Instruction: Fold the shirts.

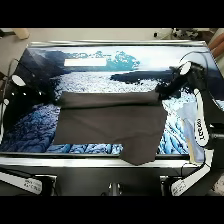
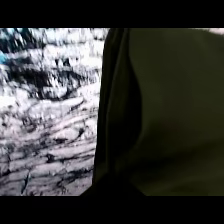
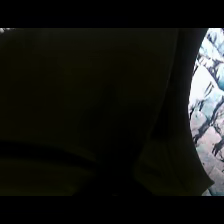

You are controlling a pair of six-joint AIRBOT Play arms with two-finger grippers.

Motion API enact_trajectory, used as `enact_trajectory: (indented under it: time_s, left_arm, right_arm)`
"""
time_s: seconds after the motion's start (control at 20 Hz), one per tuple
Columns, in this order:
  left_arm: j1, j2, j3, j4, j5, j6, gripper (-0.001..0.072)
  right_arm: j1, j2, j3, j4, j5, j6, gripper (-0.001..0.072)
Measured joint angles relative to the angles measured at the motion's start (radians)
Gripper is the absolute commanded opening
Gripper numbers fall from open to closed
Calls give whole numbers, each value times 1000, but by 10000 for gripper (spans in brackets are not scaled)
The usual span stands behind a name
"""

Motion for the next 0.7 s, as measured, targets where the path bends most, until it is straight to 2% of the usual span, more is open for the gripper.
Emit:
enact_trajectory:
  time_s: [0.05, 0.1, 0.15, 0.2, 0.25, 0.35, 0.45, 0.5, 0.7]
  left_arm:
    - [-2, -6, -31, -2, -16, -7, 35]
    - [-4, -13, -55, -15, -25, -10, 143]
    - [-6, -19, -72, -37, -35, -11, 355]
    - [-6, -23, -80, -60, -49, -10, 483]
    - [-1, -22, -77, -86, -68, -7, 485]
    - [20, -10, -52, -113, -112, 1, 479]
    - [53, 27, -35, -127, -157, 6, 459]
    - [71, 54, -39, -121, -171, 7, 459]
    - [126, 213, -217, -58, -194, 23, 460]
  right_arm:
    - [7, 1, -36, 2, 8, 10, 53]
    - [14, 2, -69, 8, 8, 25, 235]
    - [19, 3, -89, 14, 7, 40, 409]
    - [23, 9, -98, 21, 7, 54, 455]
    - [23, 23, -100, 23, 7, 60, 479]
    - [22, 66, -89, 0, 37, 49, 479]
    - [-6, 120, -80, -21, 93, 33, 467]
    - [-32, 146, -86, -38, 131, 27, 437]
    - [-103, 286, -267, -48, 192, 6, 428]
